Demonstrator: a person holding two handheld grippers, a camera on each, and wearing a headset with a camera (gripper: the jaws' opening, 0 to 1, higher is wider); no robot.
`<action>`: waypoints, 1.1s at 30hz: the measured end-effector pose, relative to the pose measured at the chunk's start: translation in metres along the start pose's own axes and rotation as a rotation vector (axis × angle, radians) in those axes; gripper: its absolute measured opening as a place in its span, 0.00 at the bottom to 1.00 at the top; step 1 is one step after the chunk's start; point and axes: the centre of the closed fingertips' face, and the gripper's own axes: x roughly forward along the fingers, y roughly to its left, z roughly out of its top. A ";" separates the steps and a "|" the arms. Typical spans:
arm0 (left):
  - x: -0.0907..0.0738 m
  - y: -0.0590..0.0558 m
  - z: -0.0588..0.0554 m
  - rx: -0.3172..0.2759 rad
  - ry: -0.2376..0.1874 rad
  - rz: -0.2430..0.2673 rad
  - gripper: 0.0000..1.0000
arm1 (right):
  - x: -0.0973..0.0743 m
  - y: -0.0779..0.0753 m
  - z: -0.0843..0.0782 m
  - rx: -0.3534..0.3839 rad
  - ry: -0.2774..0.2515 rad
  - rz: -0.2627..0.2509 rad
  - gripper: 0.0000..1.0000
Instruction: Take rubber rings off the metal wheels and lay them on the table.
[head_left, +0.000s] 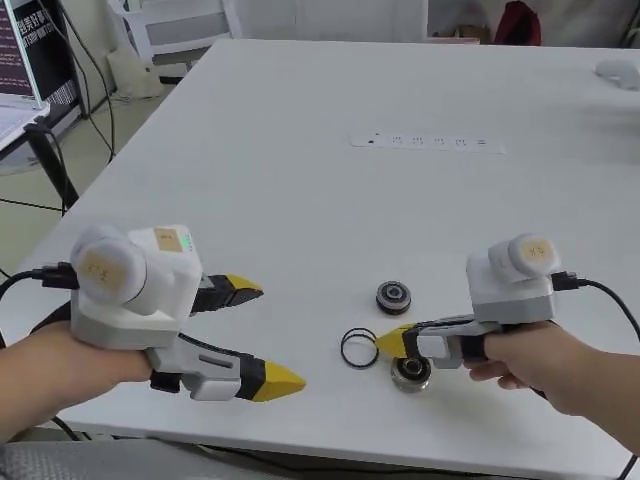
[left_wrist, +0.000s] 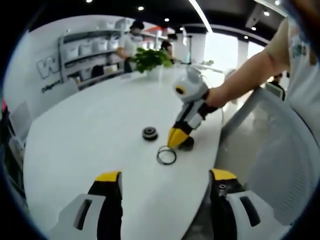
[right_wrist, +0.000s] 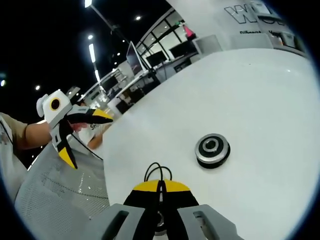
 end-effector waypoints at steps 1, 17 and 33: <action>0.000 0.000 0.000 -0.001 0.001 0.000 0.72 | 0.000 0.000 0.000 0.001 0.000 0.000 0.00; 0.002 -0.001 -0.001 -0.003 0.009 -0.006 0.71 | 0.000 -0.004 0.001 -0.007 -0.003 -0.019 0.03; 0.004 0.005 0.006 -0.001 0.004 -0.003 0.71 | -0.011 0.001 0.018 0.000 -0.075 -0.012 0.09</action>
